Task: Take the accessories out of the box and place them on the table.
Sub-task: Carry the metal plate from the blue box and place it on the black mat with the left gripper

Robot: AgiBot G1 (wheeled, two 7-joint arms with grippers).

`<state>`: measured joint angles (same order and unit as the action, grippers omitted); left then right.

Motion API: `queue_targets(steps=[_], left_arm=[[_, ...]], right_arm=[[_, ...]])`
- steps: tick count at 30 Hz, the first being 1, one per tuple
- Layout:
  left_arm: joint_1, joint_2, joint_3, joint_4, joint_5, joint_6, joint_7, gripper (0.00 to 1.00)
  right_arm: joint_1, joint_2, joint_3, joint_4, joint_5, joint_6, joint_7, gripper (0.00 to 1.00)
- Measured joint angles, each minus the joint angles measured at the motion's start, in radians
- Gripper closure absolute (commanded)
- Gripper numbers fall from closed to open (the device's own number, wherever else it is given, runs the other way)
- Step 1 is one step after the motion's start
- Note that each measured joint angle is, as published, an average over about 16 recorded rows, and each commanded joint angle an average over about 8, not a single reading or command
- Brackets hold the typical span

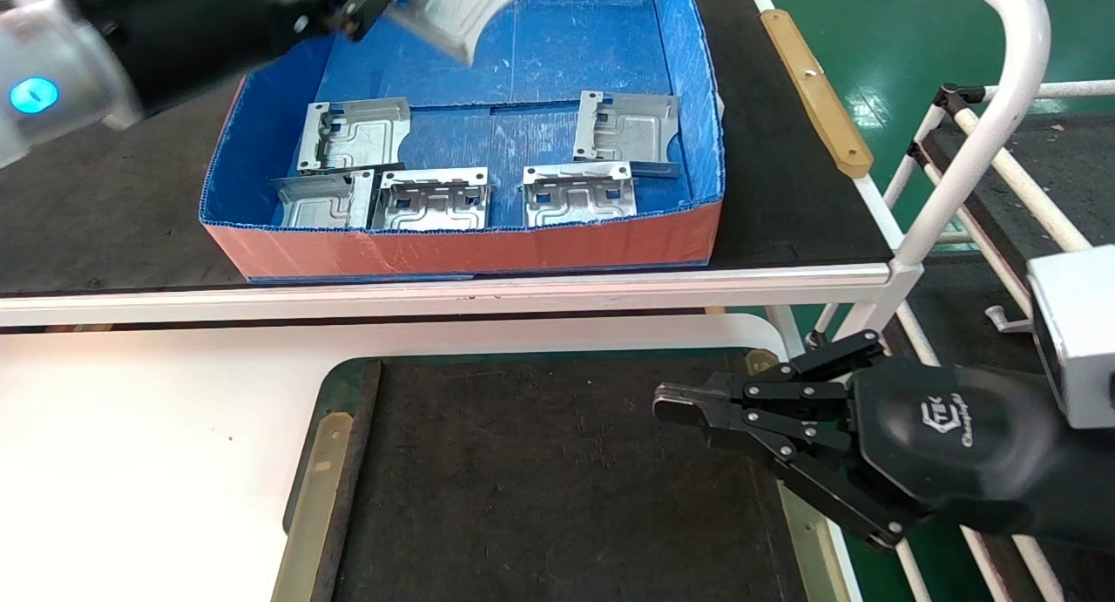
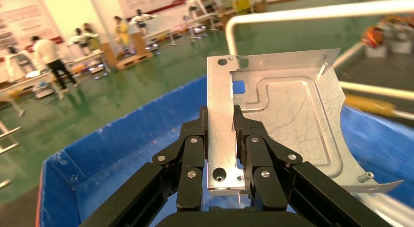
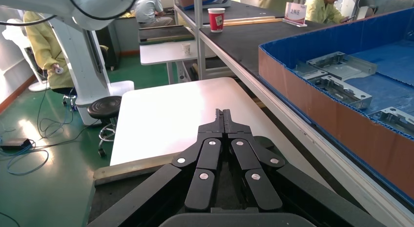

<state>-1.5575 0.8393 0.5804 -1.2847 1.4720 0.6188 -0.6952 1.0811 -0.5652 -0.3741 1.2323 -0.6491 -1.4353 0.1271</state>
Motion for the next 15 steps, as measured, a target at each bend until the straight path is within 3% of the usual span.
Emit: queue_targets(steps=[8, 15], left_arm=[[0.091, -0.112, -0.088, -0.041, -0.251, 0.205, 0.217, 1.00], [0.179, -0.156, -0.181, 0.024, -0.477, 0.438, 0.475, 1.00]], right_arm=[[0.000, 0.000, 0.000, 0.000, 0.000, 0.000, 0.000, 1.00], [0.000, 0.000, 0.000, 0.000, 0.000, 0.000, 0.000, 1.00]])
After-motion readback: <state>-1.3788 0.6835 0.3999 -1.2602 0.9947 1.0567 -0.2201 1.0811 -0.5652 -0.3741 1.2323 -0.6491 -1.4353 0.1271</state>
